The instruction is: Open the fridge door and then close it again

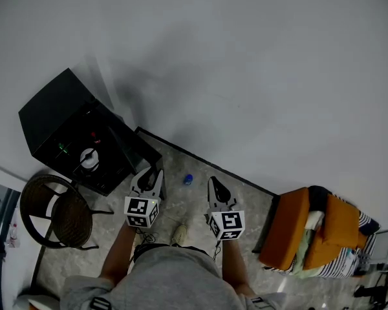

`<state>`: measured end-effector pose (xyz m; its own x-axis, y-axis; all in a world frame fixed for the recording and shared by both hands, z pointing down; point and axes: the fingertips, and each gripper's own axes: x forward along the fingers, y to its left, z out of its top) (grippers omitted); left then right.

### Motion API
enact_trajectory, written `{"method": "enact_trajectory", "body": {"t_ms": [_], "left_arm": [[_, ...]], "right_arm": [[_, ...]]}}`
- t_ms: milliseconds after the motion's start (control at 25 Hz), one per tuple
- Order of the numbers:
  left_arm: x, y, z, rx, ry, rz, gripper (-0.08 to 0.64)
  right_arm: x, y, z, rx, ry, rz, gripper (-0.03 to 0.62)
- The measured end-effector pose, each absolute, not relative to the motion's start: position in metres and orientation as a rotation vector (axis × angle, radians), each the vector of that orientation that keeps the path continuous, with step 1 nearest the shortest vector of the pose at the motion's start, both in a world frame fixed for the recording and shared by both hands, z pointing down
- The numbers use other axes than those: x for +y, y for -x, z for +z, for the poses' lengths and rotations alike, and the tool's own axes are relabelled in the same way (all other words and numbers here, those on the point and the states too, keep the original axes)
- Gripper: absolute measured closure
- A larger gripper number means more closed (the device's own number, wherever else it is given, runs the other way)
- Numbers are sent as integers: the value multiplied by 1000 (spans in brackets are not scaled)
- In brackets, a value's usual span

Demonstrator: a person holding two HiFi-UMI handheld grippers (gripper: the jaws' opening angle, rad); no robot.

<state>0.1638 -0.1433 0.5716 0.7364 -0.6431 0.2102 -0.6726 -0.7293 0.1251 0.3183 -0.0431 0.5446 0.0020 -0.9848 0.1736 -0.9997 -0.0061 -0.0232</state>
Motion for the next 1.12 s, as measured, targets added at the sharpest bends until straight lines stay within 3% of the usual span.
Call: {"method": "enact_trajectory", "body": {"t_ms": [640,1120], "left_arm": [[-150,-176,573,-1033,-2753,232,462],[-139,-148,556,-1099,-2747,193,462]], "right_arm": [[-36,-333,545,-2095,-2195,215,566],[-52,-289,533,-2260,-2070,191,566]]}}
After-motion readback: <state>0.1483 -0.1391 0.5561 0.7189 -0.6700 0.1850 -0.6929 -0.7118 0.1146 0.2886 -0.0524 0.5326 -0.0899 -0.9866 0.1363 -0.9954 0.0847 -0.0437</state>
